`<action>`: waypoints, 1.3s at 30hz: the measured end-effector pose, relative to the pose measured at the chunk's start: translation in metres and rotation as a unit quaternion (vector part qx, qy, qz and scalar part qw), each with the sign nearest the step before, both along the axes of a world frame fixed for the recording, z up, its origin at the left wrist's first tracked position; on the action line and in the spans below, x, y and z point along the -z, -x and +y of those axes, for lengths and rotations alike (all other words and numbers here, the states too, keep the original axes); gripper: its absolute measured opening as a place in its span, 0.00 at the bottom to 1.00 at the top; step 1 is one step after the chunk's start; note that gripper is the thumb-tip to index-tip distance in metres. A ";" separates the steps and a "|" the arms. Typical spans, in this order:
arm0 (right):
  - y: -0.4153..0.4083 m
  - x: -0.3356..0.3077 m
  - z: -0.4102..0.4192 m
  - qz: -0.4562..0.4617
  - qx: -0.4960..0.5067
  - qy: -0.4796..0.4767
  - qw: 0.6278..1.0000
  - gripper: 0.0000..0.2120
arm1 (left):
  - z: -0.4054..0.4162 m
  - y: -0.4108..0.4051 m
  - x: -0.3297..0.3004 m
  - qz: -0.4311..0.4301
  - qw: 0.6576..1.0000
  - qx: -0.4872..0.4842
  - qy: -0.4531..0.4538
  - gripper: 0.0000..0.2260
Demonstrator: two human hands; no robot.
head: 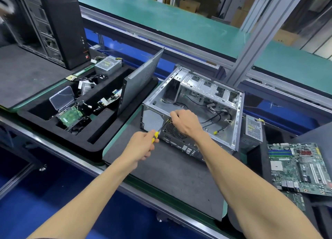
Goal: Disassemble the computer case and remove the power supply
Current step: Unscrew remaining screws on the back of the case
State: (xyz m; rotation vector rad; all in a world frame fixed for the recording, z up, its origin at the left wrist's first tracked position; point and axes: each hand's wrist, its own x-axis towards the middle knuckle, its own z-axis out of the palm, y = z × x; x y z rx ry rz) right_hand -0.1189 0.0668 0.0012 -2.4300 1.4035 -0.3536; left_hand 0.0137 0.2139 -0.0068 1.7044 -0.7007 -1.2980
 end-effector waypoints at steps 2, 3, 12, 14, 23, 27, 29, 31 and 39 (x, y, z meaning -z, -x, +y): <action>0.000 0.000 0.000 0.001 -0.001 -0.003 1.000 0.16 | 0.005 0.004 -0.003 -0.209 0.977 0.021 0.041 0.15; 0.000 0.000 0.000 0.001 -0.002 -0.004 1.000 0.16 | 0.008 0.006 -0.001 -0.350 0.934 0.033 0.059 0.16; 0.000 0.001 0.000 0.007 0.000 -0.001 1.000 0.17 | 0.000 0.007 0.004 0.049 0.999 -0.014 0.001 0.16; 0.001 0.001 -0.001 0.012 0.000 -0.005 1.000 0.18 | 0.000 0.008 0.005 0.015 1.000 -0.012 0.007 0.16; 0.002 0.004 -0.003 0.034 -0.003 0.015 0.999 0.23 | -0.001 0.009 -0.001 -0.036 0.999 0.006 0.040 0.12; 0.000 0.004 -0.003 0.039 0.000 0.025 0.999 0.27 | -0.004 0.009 -0.002 0.144 0.990 -0.006 -0.003 0.13; 0.000 0.004 -0.002 0.039 -0.002 0.026 0.999 0.28 | -0.004 0.006 -0.002 0.216 0.976 -0.010 -0.012 0.13; 0.000 0.004 -0.002 0.039 -0.005 0.027 0.999 0.28 | -0.002 0.005 -0.001 0.152 0.988 -0.012 0.000 0.13; 0.002 0.006 -0.002 0.054 -0.013 0.040 0.998 0.21 | -0.001 0.009 0.006 -0.117 0.991 -0.019 0.068 0.11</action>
